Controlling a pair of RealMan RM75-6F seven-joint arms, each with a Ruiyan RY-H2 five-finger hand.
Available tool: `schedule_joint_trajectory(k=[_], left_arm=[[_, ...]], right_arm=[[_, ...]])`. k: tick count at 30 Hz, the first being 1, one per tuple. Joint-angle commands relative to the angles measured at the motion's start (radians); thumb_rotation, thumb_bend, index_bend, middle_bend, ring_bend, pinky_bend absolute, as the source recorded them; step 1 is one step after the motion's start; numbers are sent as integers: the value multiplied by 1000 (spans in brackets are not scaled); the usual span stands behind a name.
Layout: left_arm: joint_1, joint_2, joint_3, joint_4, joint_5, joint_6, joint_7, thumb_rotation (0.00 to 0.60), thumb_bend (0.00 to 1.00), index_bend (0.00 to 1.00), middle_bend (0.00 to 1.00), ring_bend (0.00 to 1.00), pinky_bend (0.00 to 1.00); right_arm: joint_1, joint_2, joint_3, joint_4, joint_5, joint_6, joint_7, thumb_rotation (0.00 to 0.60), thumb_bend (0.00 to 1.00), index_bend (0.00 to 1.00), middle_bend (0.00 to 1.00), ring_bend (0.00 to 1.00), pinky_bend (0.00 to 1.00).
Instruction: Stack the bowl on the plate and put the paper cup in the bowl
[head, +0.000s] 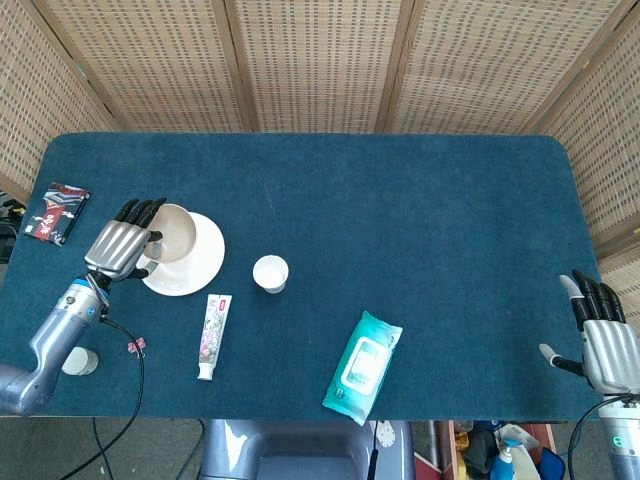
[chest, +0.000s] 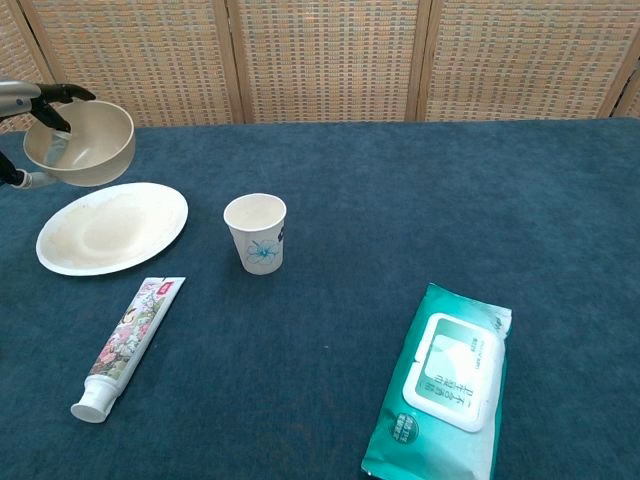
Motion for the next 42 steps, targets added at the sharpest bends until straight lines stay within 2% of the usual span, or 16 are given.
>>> schedule_joint_trajectory(k=[1,7,14,24,32,36,42], left_arm=[[-6,-64,12,87,-35,-32,-2,600,370,685,0,0,0],[-16,-151,20,224,-98,-91,10,600,370,685,0,0,0],[-31,-209,11,306,-130,-126,2,600,370,684,0,0,0],[-41,-249,1,326,-111,-120,-27,600,370,682,0,0,0],[-38,-246,6,309,-105,-116,-29,600,371,660,0,0,0],[-36,-247,6,308,-113,-120,-27,600,368,612,0,0,0],[-32,-250,5,307,-124,-124,-28,600,211,410,0,0,0]], right_arm=[[1,0,1,3,3,-2,3,600,146,3,0,0,0],[3,0,1,6,4,-8,9,600,146,3,0,0,0],[8,-2,2,13,11,-20,14,600,146,3,0,0,0],[8,-3,5,19,16,-20,24,600,146,2,0,0,0],[6,-2,5,19,12,-13,31,600,146,3,0,0,0],[6,-2,4,17,11,-13,29,600,146,2,0,0,0],[6,-2,5,18,13,-14,31,600,146,2,0,0,0]])
